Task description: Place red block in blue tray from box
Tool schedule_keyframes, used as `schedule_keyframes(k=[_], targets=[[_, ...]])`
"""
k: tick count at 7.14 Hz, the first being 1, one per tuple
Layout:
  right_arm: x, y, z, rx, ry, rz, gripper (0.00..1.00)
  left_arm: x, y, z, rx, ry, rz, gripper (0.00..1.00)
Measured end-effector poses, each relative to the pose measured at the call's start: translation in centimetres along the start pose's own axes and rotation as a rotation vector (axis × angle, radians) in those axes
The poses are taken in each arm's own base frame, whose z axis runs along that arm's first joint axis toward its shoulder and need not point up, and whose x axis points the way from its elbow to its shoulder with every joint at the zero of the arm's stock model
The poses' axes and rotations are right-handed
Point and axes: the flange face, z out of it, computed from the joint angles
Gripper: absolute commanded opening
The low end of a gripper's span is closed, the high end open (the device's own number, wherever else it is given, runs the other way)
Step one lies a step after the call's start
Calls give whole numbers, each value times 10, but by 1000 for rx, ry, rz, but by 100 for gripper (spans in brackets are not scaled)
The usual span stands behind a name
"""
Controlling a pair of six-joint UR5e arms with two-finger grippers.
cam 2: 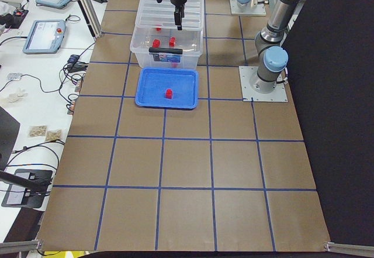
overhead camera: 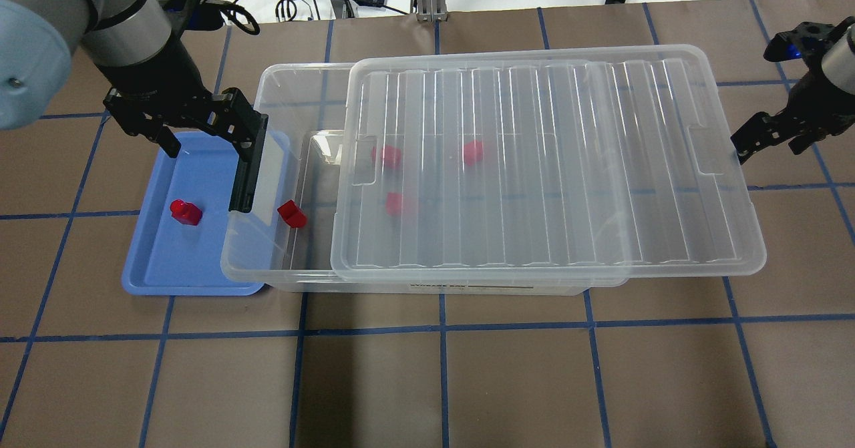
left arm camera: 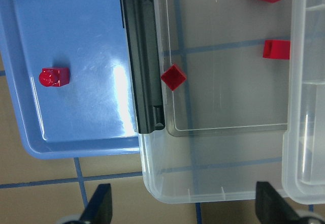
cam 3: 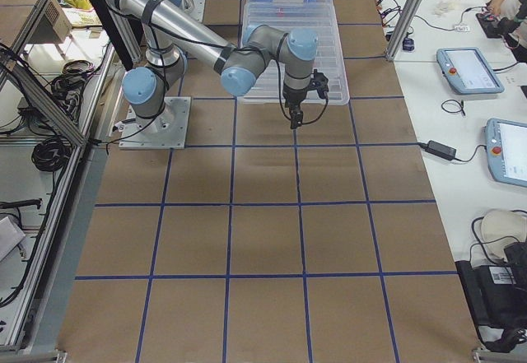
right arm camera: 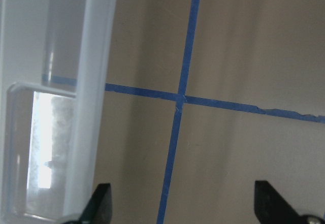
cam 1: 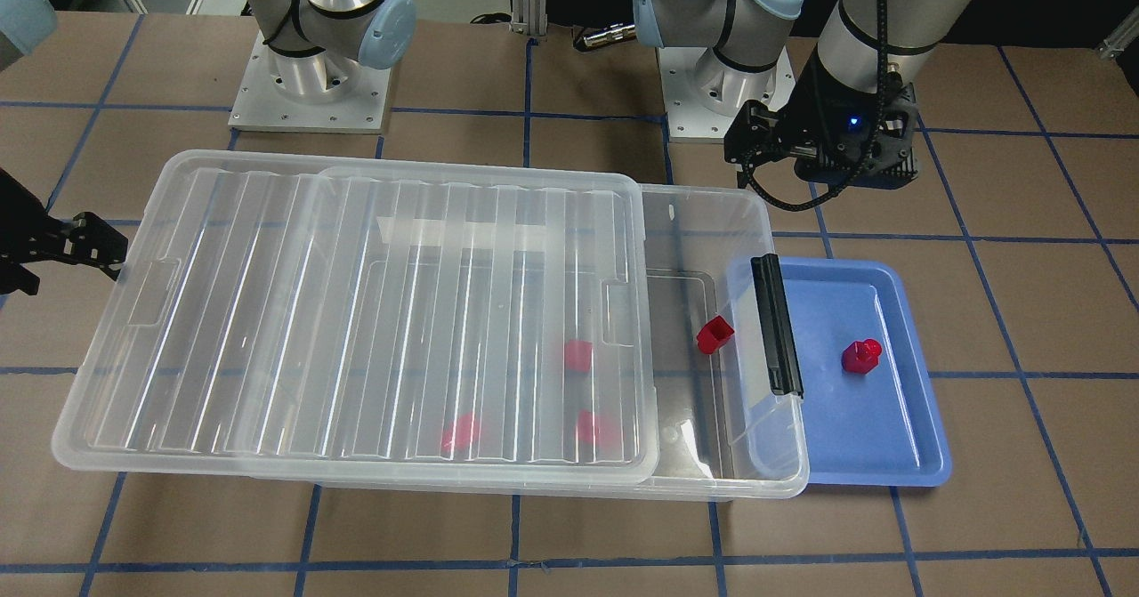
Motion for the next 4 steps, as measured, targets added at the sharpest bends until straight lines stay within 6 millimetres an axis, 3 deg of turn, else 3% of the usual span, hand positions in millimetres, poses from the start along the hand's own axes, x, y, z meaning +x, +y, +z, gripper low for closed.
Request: schedule_keyframes(k=[4], targets=[[-56,-18,3,-7,-2,8,100,-4,1,1,-3,-2,-7,100]])
